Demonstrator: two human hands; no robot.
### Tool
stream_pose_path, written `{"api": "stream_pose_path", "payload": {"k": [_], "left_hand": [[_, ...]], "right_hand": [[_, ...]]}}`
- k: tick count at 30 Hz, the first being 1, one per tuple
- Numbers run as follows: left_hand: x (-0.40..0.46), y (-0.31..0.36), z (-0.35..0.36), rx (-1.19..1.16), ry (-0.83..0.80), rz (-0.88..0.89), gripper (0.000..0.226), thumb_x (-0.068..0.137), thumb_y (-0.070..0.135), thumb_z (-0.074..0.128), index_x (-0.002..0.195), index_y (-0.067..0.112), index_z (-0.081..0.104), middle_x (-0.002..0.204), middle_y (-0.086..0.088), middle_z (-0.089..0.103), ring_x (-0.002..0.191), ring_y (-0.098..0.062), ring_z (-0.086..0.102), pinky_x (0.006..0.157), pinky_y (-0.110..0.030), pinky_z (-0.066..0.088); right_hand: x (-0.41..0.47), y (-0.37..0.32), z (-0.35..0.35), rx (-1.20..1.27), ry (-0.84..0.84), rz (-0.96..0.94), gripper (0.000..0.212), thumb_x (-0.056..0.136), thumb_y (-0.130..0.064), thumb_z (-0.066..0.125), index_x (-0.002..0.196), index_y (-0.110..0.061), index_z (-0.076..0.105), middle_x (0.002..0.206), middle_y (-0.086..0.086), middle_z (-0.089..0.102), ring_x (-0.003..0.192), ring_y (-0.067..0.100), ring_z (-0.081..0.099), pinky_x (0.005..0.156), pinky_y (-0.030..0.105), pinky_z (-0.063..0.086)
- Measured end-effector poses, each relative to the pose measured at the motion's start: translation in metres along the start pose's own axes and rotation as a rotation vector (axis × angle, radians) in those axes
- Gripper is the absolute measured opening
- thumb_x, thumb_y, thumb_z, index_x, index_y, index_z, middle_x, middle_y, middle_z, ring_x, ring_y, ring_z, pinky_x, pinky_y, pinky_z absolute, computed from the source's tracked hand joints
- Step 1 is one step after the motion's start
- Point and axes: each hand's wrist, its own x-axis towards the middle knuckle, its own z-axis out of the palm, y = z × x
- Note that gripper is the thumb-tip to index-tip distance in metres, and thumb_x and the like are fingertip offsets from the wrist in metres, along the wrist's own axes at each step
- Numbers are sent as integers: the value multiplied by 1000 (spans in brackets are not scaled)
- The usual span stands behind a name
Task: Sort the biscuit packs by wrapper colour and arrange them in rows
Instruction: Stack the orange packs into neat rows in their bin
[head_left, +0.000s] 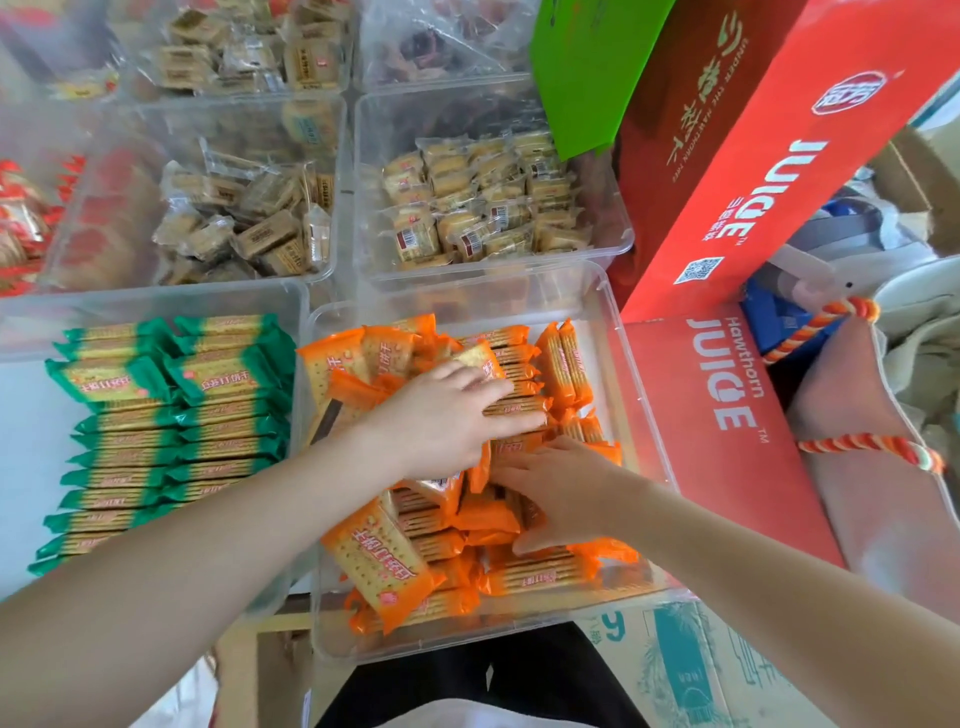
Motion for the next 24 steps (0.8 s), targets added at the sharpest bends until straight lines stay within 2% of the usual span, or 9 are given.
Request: {"api": "stream_pose_path", "payload": {"k": [1,3,5,9,11,16,19,22,24], "left_hand": [[0,2,0,21,-21,33,46,86,18,41,127,31,56,133,-14,51,122,-39,46,105,-49,32],[-1,4,-1,73,-16,58,42,78,19,35,87,25,75,108,-12,66,106,-40,58,96,-51,42],[-3,3,1,49,29,20,42,71,29,32,64,24,74,88,-7,70,91,-37,65,86,-49,49],[-3,-4,8,45,53,-44,57,72,62,35,67,21,75,99,-8,70,101,-35,63,91,-49,46],[-4,-9,6,34,87,-97,63,72,66,35,66,18,75,101,-9,70,102,-34,63,91,-50,46],[-5,-19,8,-13,263,-232,39,74,44,67,68,6,75,97,-10,71,93,-33,66,81,-48,51],[-4,-21,2,-105,318,-346,29,68,26,81,70,0,71,92,-10,69,79,-31,67,63,-39,53],[2,-20,1,-80,305,-443,42,59,14,84,94,1,64,94,-13,66,71,-30,66,53,-33,51],[8,-19,1,-47,333,-432,58,57,0,79,112,2,59,109,-21,62,76,-35,65,57,-38,53]], "right_hand": [[1,-2,0,-21,21,-6,70,78,-59,57,137,-27,38,137,-7,47,122,19,47,101,37,33],[0,-7,2,-54,71,-11,56,79,-52,57,127,-25,49,123,-5,57,109,22,55,92,36,36],[-4,-11,4,-51,133,0,44,78,-43,57,116,-20,57,108,-1,65,96,25,61,86,37,40],[-13,-3,-6,88,212,180,33,83,-36,54,110,-17,51,102,1,64,94,27,61,78,32,41],[-14,2,-14,163,230,265,29,82,-35,55,106,-19,48,102,1,64,93,28,60,68,30,40],[-5,18,-31,300,322,493,31,85,-38,58,106,-17,49,92,8,62,86,35,61,60,32,41],[7,36,-43,508,482,630,24,82,-32,60,89,-12,51,75,9,56,77,36,59,59,33,42],[30,46,-50,583,566,698,22,82,-25,59,86,-5,53,78,15,62,72,34,59,61,36,48],[47,49,-52,680,575,719,20,83,-22,57,91,-4,52,81,17,65,70,34,63,62,41,53]]}}
